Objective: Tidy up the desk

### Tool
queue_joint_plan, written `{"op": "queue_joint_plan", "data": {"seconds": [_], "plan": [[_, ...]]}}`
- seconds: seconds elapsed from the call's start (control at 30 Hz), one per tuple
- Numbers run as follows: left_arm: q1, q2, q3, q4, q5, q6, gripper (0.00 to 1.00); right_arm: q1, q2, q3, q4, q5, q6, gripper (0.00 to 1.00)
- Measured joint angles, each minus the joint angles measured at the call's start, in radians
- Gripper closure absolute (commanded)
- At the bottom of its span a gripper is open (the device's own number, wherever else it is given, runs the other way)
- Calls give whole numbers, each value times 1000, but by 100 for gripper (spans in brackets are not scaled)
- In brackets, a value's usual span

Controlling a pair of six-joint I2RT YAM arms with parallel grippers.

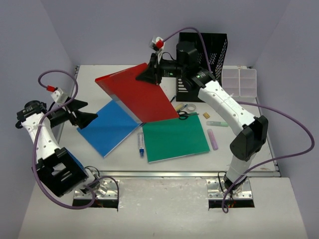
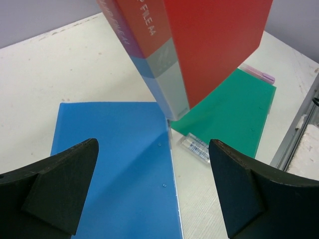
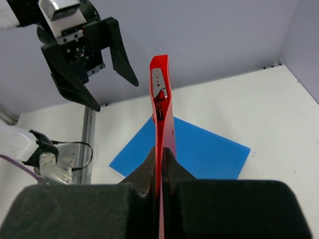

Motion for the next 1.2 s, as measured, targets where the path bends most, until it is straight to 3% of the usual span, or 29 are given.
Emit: {"op": "queue_joint_plan", "data": {"seconds": [0.3,0.7,1.2], "plan": [[-138,-114,-42,0,2,16,5,-34,-86,0,1,-46,89,100],[-161,-158,-40,3,2,-47,5,-74,-180,-60,58,-112,263,100],[-382,-162,113,10,4,-198,9,-74,-262,-236,189,-252,457,100]]}}
